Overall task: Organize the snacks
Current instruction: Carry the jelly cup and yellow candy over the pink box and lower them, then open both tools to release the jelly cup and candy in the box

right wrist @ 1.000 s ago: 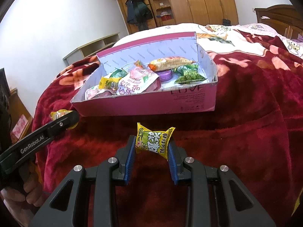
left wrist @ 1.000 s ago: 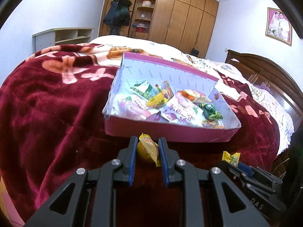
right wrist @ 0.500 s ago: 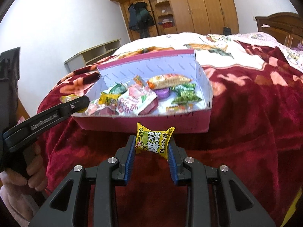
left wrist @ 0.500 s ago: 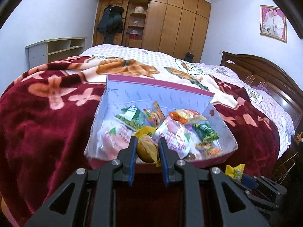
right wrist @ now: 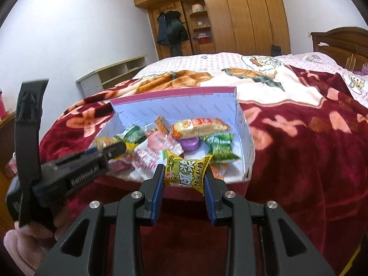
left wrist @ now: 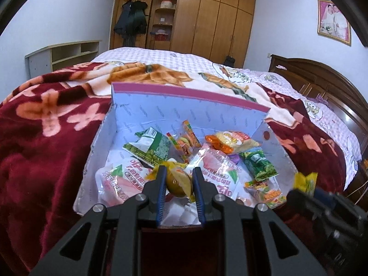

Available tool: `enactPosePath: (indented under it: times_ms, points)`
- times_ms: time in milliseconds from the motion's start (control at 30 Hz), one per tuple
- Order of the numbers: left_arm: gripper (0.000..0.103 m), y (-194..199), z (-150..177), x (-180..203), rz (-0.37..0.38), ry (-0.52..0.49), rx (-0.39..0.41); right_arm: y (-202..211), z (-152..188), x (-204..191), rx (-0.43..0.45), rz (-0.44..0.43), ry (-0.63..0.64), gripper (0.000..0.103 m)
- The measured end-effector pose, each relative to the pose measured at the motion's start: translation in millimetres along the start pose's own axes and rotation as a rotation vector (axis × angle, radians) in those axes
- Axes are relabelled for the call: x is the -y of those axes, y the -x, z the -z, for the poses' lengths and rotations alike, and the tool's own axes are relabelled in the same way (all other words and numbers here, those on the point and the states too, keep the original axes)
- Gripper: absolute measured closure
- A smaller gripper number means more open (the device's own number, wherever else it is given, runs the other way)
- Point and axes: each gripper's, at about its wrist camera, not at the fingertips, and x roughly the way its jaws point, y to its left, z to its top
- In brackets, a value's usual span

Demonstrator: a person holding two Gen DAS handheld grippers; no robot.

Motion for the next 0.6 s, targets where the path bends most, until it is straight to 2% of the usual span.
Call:
enactPosePath:
  times_ms: [133, 600]
  points:
    - [0.08, -10.1, 4.1, -1.7, -0.001, 0.01, -0.027, -14.3, -4.1, 3.0, -0.015, -0.001, -0.012, 0.07]
    - [0.08, -13.0, 4.7, 1.1, -0.019, -0.009, -0.02, -38.8, 0.0, 9.6, -0.051, 0.018, -0.021, 0.07]
